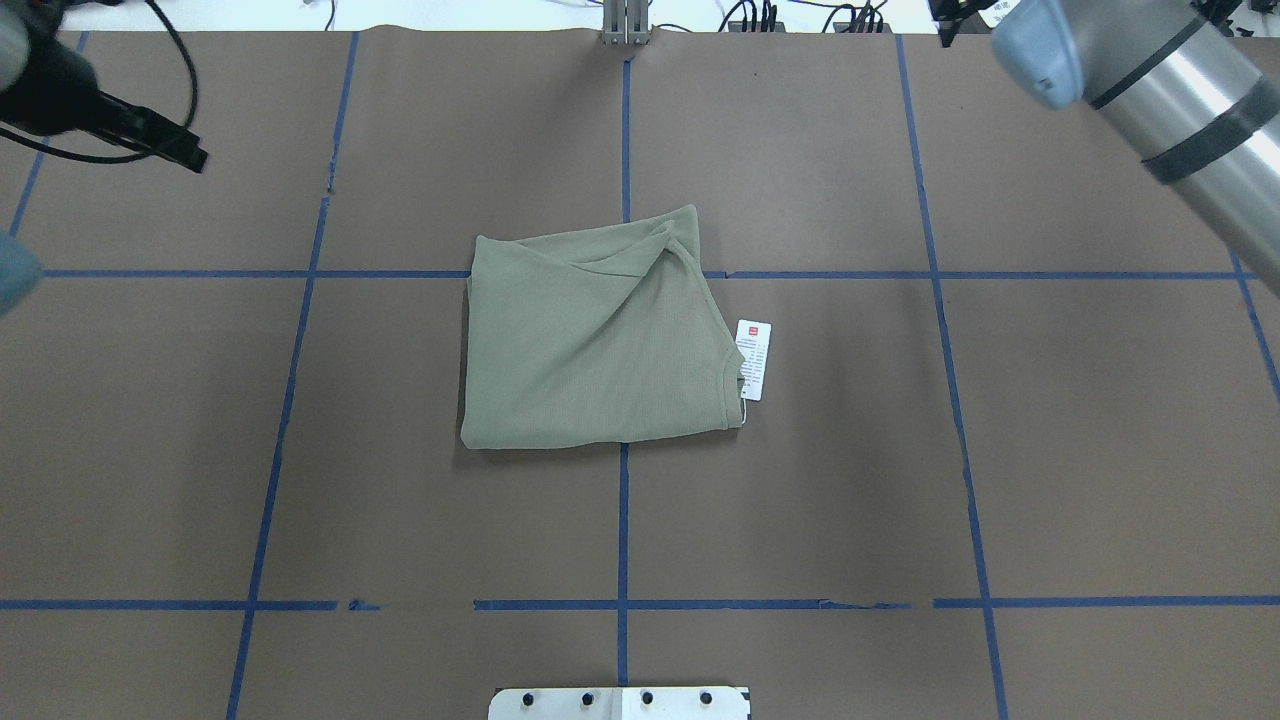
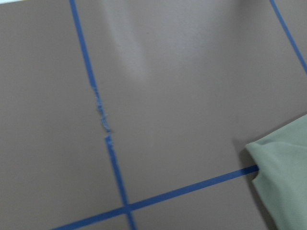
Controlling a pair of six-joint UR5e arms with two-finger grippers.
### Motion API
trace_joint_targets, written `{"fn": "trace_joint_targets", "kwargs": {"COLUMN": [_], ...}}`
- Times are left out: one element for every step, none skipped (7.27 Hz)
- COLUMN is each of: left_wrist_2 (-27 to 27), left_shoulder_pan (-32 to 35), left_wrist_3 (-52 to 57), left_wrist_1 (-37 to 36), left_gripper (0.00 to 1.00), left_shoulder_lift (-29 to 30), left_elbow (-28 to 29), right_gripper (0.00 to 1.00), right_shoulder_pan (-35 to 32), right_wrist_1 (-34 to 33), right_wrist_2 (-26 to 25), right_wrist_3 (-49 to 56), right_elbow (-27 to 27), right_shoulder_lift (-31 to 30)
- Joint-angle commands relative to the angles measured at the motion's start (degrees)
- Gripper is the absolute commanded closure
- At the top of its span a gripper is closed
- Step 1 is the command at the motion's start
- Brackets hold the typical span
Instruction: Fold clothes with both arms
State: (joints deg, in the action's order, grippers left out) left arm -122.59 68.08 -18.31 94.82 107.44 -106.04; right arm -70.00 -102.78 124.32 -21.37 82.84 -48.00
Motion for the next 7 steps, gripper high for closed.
{"fn": "trace_joint_targets", "kwargs": {"left_wrist_2": [-0.2, -0.63, -1.16, -0.47, -0.29, -1.24, -1.77], "left_shoulder_pan": [16.57, 21.69, 23.92, 24.89, 25.08, 27.86, 27.98], "left_wrist_3": [29.7, 37.39, 38.86, 38.27, 38.43, 38.52, 38.18], "left_wrist_1": [-12.35, -12.29, -11.68, -11.67, -11.58, -11.58, -12.02], "left_gripper": [0.0, 0.0, 0.0, 0.0, 0.0, 0.0, 0.0], "left_shoulder_lift": [-4.49, -7.56, -12.55, -16.95, -18.39, -18.93, -20.15], "left_elbow": [0.12, 1.78, 1.02, 0.92, 2.58, 2.85, 3.9], "right_gripper": [0.0, 0.0, 0.0, 0.0, 0.0, 0.0, 0.0], "right_shoulder_pan": [-10.91, -14.17, -15.59, -16.74, -18.49, -19.03, -19.03], "right_wrist_1": [-3.48, -3.39, -2.87, -2.6, -2.51, -2.51, -2.51], "right_wrist_2": [5.31, 5.41, 5.41, 5.67, 8.55, 8.92, 8.93], "right_wrist_3": [23.39, 28.96, 31.63, 31.31, 31.13, 30.69, 29.56], "right_elbow": [3.01, 5.37, 8.7, 11.35, 14.94, 18.98, 21.54], "right_shoulder_lift": [-9.43, -15.05, -21.72, -28.05, -34.29, -40.01, -43.46]}}
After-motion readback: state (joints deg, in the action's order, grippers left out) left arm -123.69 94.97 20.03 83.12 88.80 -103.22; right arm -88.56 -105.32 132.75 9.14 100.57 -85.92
